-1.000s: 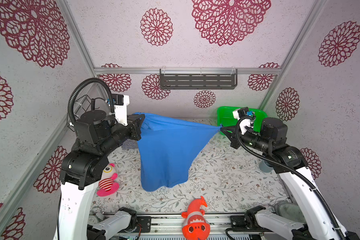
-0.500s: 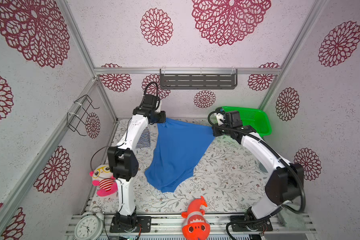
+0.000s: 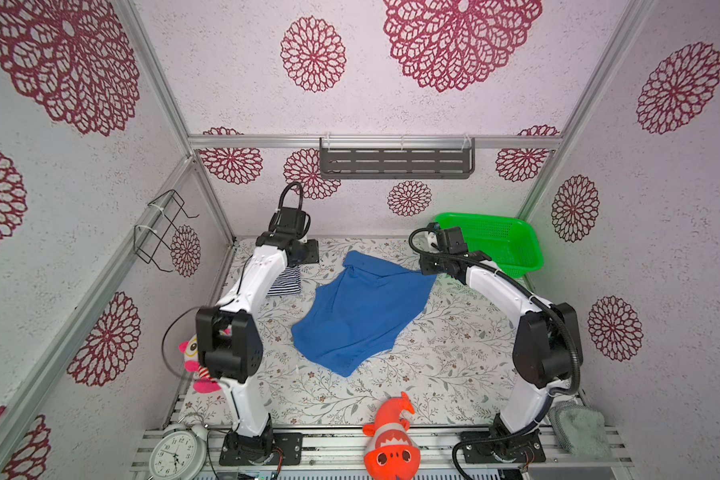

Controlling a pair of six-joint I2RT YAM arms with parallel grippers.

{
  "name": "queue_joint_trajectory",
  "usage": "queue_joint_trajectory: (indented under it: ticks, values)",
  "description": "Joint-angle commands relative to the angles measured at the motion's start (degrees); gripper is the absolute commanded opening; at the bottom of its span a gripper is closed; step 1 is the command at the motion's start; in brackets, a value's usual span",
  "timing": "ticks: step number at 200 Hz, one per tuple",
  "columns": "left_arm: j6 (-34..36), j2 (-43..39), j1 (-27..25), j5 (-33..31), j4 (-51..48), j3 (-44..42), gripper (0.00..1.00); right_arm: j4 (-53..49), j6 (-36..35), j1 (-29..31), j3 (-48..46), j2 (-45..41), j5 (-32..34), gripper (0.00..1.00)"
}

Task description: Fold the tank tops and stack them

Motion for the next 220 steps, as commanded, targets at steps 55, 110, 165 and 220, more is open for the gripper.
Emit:
queue_joint_trajectory:
  ticks: [55,110,165,220]
  values:
    - [-13.32,7.0,-4.5,7.54,11.22,-12.73,0.4,8.75,4.79,1.11,-3.51,11.72,-7.48,0.29]
    - [-13.39,21.11,-4.79,8.28,12.98,-6.34,0.33,8.97,7.51,1.16,-11.51,10.82,2.56,0.27]
    - [-8.04,36.72,-4.72,7.13,4.5,16.72,0.32,9.21,19.65,4.43,-29.23,-0.35,2.75,0.27]
    - [-0.42,45.21,-5.06,10.08,0.04,37.63,0.35,5.52,30.83,11.64,-34.99,-17.23,-3.79,0.3]
